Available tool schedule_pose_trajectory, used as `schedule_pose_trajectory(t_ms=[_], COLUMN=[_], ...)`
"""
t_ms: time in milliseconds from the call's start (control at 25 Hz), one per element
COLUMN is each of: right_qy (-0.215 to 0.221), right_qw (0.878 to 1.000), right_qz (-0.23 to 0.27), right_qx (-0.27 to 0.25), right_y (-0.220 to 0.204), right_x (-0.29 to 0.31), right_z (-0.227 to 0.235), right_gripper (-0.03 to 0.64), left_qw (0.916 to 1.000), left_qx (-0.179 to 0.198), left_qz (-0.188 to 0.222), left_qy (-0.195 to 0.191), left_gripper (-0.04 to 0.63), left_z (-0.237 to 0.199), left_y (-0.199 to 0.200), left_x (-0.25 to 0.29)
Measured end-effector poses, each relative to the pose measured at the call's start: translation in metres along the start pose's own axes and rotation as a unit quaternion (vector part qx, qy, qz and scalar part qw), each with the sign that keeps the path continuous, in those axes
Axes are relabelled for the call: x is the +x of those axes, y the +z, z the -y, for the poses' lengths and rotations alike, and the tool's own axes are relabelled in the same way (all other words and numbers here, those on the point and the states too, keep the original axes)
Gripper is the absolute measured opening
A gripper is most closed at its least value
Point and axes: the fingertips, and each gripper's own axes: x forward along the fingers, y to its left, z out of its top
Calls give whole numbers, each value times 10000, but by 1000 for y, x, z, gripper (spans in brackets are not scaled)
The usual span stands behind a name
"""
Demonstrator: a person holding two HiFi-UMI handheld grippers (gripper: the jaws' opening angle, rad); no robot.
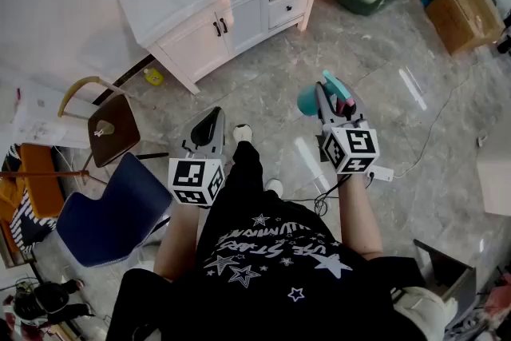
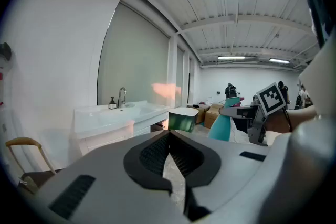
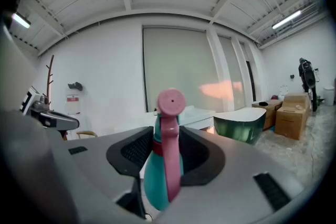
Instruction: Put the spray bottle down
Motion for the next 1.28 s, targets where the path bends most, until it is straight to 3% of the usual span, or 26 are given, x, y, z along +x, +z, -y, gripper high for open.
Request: schedule_pose_trajectory(t_ms=[440,720,960,1280], right_qy=[-109,-292,-419,-605], right_qw=[9996,9994,9991,9981], right_qz=[-155,-178,-51,-101], right_qx=[-187,-66,47,-77], right_y=[-5,-5,9,44], right_x=[3,21,76,214], right_z=[-10,5,26,52], right_gripper=[158,160,160,160], left_qw=[9998,9996,9997,9995], left_qx=[-191,-245,-237,-245], left_qz=[-15,-74,-43,-56], left_qy=[98,90,-17,-214], left_gripper=[15,15,15,15], left_z=[-18,-37,-69,-149], left_y=[-16,-20,-8,32], left_x=[-15,5,61,189])
